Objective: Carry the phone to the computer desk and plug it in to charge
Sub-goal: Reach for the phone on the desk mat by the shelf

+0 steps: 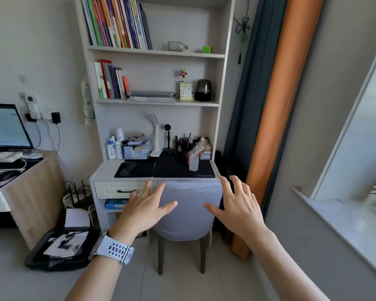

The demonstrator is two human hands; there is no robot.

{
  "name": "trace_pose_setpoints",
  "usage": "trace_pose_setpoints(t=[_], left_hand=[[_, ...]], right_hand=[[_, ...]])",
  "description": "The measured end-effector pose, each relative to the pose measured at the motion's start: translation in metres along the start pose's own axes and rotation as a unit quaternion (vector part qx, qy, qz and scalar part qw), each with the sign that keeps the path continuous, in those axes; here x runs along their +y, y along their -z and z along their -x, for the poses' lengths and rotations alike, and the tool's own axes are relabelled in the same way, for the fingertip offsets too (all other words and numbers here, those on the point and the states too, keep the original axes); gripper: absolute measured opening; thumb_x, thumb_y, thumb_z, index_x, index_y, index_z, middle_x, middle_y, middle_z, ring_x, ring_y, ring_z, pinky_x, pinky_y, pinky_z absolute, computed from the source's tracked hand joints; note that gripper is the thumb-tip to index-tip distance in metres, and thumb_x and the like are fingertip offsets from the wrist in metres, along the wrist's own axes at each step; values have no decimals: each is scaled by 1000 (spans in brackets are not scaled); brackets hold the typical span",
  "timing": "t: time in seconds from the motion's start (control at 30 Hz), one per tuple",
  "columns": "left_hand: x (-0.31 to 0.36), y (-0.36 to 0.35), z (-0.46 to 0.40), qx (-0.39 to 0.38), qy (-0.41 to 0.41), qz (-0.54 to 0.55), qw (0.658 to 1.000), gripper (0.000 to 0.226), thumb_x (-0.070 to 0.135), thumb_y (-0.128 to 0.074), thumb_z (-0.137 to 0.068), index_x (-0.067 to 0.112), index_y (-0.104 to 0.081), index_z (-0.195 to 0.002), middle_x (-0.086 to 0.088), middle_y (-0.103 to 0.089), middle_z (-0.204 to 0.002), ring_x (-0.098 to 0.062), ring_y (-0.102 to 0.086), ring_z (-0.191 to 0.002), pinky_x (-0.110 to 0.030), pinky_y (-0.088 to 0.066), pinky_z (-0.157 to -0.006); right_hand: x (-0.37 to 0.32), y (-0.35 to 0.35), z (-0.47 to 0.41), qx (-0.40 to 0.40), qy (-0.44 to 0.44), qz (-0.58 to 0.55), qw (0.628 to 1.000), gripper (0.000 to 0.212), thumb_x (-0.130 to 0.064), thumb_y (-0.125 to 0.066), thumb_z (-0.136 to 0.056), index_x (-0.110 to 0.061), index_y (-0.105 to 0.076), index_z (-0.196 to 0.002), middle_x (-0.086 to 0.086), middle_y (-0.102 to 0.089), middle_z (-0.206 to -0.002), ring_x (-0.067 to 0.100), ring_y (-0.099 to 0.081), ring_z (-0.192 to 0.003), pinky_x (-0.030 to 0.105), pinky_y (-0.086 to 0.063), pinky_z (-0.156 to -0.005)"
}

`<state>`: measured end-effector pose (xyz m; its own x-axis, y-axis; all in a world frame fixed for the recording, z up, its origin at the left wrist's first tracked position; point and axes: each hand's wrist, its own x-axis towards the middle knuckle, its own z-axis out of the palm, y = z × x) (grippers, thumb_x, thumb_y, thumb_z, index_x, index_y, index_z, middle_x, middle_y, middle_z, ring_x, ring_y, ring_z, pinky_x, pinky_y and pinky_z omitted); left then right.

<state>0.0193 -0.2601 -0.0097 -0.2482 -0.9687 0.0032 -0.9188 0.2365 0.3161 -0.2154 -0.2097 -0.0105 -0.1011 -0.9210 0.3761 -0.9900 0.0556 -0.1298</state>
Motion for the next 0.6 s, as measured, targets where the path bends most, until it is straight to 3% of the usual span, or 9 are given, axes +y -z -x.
trace_pose_setpoints(t=[0.2,0.6], left_hand=[[-21,-7,-74,-30,12,0,999,80,73,-31,-85,37,-5,-151,-7,-1,-162,-45,-15,-140,-55,-27,-110],[-76,-6,-236,-29,116,-6,993,81,76,-30,-83,39,-5,-150,-8,2,-162,-45,-16,-141,-56,-29,-109]], right_hand=[[8,-36,-65,-15,-11,-1,1000,88,-75,-41,-77,-23,-21,-146,8,-28,-151,32,-33,-135,44,-39,-104],[-7,-135,-261,-60,88,-37,994,86,-70,-45,-80,-19,-25,-145,9,-33,-147,32,-38,-128,42,-43,-99]])
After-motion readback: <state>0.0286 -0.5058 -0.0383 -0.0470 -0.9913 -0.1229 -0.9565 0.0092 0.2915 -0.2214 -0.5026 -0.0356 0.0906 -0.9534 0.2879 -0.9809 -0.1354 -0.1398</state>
